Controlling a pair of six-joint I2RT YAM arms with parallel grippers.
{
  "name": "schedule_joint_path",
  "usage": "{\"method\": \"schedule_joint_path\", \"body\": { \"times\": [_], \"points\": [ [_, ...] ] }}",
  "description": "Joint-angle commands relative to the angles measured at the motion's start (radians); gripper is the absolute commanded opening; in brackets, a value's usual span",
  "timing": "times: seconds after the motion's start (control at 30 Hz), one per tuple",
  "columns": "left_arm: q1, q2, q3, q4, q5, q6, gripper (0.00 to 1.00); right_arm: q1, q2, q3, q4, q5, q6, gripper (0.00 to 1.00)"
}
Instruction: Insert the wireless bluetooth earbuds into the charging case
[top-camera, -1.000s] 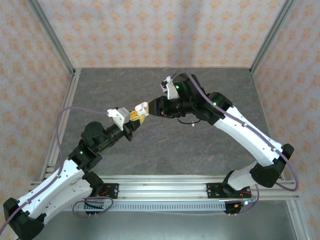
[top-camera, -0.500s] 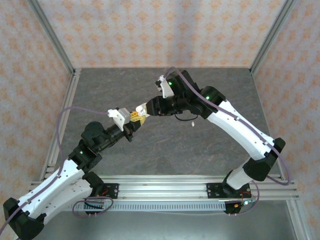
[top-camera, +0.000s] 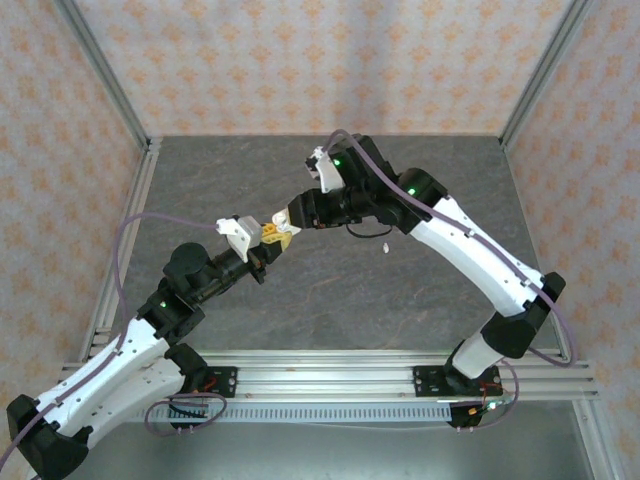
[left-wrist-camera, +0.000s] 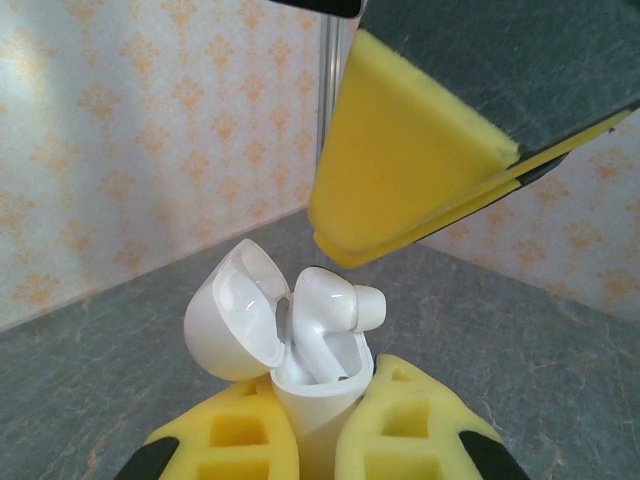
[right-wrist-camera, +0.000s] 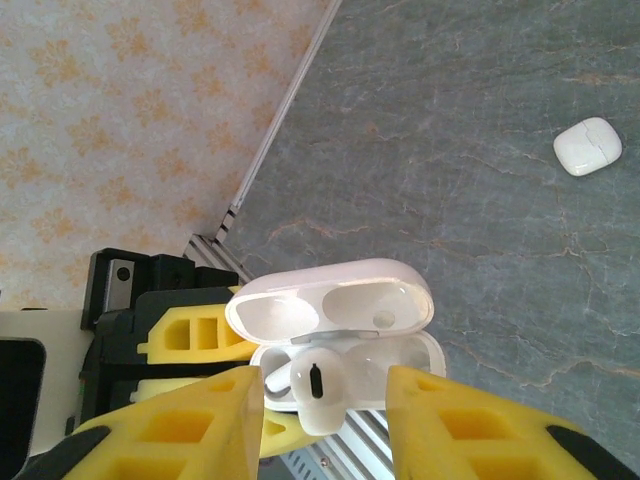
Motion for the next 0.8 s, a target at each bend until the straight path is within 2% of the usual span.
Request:
{"method": "schedule_joint_path", "body": {
  "times": [0.0,0.33,0.77],
  "points": [
    [-0.002,0.002,0.041,0.004,0.018,0.011,0.00,0.012,0.017,0.037,-0.022,-0.017,-0.025,0.37],
    [-0.002,0.003,0.047,0.001,0.018,0.015,0.00,0.015,0.035,0.057,-0.042,-0.022,-0.039,0.36],
    [-0.002,0.009,0.048,-0.004,0.020,0.018,0.00,0.026,0.047,0.082,-0.047,-0.037,-0.053,0.30]
  ]
}}
